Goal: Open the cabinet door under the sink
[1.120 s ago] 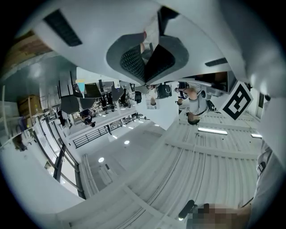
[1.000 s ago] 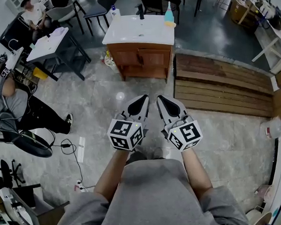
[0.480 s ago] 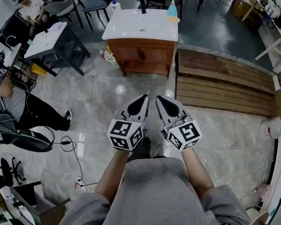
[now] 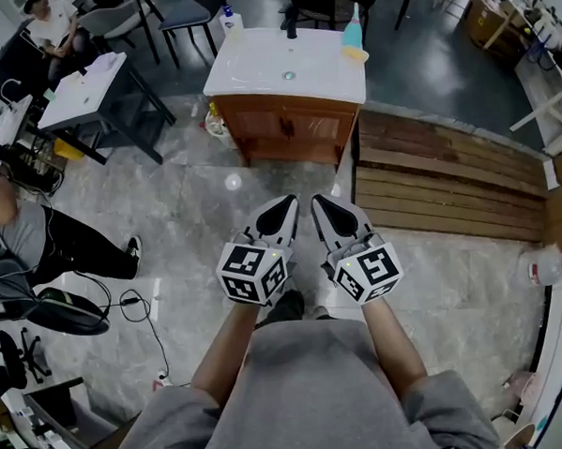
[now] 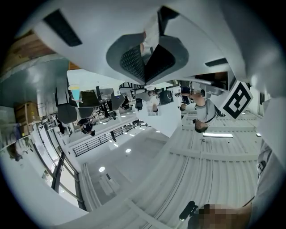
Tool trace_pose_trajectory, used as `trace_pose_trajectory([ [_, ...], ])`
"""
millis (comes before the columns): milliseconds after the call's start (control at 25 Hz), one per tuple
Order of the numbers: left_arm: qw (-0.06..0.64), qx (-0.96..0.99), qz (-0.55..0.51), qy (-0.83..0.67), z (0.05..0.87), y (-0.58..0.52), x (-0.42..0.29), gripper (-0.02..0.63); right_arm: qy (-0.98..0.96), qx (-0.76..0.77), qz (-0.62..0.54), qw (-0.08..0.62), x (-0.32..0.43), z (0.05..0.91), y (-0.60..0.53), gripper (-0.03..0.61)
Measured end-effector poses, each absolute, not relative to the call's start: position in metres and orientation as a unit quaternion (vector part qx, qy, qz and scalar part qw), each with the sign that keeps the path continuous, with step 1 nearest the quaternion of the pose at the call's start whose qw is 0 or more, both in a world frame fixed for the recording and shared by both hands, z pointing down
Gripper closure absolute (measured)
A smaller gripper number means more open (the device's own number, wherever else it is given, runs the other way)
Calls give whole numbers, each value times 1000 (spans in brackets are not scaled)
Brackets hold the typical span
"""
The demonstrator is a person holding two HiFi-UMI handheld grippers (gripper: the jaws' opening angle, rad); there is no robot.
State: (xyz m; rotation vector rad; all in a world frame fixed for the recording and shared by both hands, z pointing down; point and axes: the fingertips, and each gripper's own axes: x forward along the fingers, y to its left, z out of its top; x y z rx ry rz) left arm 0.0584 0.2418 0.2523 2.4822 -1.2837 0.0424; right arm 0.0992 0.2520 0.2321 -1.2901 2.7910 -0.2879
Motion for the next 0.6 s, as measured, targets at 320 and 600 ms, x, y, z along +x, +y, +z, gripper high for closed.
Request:
trace_pose_trajectory([
  [320,186,879,9,-440,255,192,19,604,895,-435,-97,14,64,236,202,569],
  [600,198,881,7,-430,264,167,-5,604,889,-447,-100,3,43,244,176,569],
])
